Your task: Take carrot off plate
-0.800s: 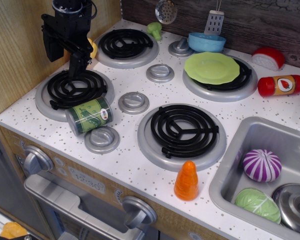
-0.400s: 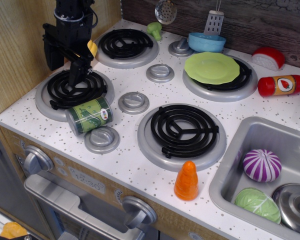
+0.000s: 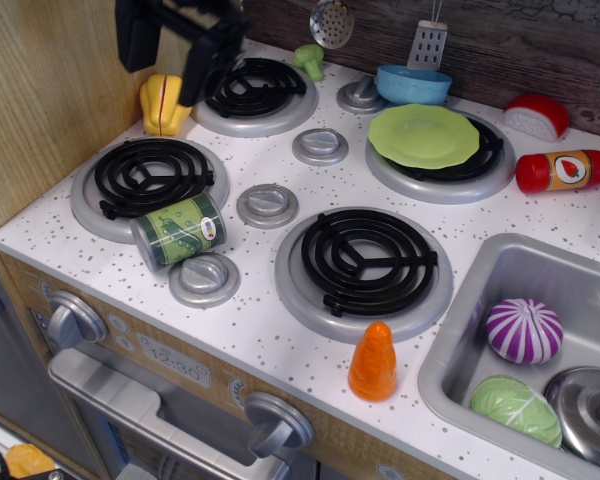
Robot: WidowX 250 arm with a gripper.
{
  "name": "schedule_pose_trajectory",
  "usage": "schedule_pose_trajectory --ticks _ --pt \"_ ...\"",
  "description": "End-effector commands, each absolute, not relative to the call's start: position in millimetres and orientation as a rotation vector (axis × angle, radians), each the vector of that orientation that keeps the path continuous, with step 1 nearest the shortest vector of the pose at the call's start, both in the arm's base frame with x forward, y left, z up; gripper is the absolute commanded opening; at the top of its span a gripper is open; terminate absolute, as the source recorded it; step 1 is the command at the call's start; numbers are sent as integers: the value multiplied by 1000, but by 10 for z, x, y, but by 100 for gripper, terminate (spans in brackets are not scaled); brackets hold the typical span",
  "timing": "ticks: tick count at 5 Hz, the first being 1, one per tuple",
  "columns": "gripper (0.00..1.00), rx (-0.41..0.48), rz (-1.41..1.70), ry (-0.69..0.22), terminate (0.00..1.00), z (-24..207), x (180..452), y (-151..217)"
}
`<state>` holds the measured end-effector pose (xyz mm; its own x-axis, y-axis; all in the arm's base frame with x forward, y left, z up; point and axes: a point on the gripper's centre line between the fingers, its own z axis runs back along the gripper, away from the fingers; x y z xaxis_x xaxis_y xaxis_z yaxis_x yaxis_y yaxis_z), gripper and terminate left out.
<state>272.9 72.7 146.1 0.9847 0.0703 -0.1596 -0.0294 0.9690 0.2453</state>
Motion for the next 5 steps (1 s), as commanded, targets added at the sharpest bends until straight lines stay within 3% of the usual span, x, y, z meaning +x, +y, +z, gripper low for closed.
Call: schedule_pose_trajectory --ticks 1,2,5 --pt "100 217 211 66 0 1529 2418 69" --pt "100 166 249 -3 0 1216 2266 -382" --pt "100 122 205 -123 0 795 2337 -911"
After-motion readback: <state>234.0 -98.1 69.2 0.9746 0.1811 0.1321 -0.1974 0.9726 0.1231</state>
